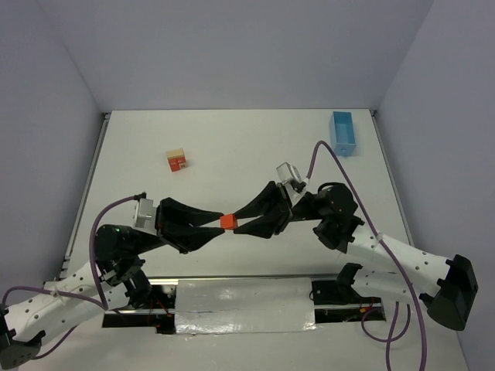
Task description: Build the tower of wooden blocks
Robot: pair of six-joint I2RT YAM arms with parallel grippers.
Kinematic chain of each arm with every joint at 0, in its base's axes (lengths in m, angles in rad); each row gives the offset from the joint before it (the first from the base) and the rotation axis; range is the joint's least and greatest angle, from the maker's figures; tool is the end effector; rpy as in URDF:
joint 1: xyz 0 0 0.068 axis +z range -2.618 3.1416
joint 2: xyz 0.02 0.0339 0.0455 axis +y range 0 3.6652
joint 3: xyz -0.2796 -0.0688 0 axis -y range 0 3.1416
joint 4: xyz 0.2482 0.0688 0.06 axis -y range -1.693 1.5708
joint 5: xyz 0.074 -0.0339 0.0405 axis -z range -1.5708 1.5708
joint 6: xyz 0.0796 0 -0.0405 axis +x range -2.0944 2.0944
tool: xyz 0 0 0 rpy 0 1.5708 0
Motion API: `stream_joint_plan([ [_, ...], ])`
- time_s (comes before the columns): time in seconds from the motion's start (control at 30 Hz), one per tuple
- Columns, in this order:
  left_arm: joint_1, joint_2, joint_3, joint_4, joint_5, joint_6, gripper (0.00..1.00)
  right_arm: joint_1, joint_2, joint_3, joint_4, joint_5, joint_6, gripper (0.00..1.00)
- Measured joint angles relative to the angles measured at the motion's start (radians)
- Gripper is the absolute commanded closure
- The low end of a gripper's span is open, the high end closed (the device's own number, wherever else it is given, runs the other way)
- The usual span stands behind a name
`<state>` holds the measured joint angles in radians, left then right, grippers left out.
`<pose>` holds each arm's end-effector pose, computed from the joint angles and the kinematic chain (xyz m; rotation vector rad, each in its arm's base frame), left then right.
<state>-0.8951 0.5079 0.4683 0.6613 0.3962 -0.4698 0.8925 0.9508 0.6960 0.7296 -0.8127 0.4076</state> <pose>0.0673 -0.1331 0.3855 0.6109 0.9219 -1.4252 0.0976 0.2133 0.3954 -1.0701 0.9278 1.5444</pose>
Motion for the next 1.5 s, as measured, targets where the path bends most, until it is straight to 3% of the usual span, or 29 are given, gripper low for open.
stream_joint_plan([
  [0.13,0.0,-0.003,0.0,-0.002,-0.003,0.0,0.98,0.007,0.0,0.013,-0.033,0.012,-0.03,1.0],
  [0.17,0.0,-0.004,0.0,-0.004,-0.003,0.002,0.79,0.008,-0.001,0.02,-0.051,0.012,-0.039,1.0],
  [0.27,0.001,-0.006,0.003,-0.019,-0.005,0.017,0.39,0.008,-0.004,0.043,-0.113,0.009,-0.072,1.0],
  [0.33,0.001,-0.005,0.016,-0.055,0.0,0.036,0.21,0.01,-0.003,0.073,-0.178,0.01,-0.112,1.0],
  [0.43,0.001,0.014,0.06,-0.158,0.013,0.071,0.07,0.013,-0.002,0.12,-0.292,0.013,-0.174,1.0],
  [0.63,0.001,0.049,0.191,-0.403,0.01,0.158,0.11,0.007,0.0,0.24,-0.63,0.038,-0.345,1.0],
  [0.9,0.001,0.071,0.269,-0.575,0.032,0.235,0.2,-0.001,0.037,0.352,-0.997,0.029,-0.518,1.0],
  [1.1,0.001,0.15,0.296,-0.642,0.065,0.26,0.23,-0.003,0.038,0.369,-1.116,0.021,-0.557,1.0],
  [1.5,0.0,0.228,0.313,-0.7,0.124,0.262,0.33,-0.003,0.058,0.383,-1.144,-0.003,-0.566,1.0],
])
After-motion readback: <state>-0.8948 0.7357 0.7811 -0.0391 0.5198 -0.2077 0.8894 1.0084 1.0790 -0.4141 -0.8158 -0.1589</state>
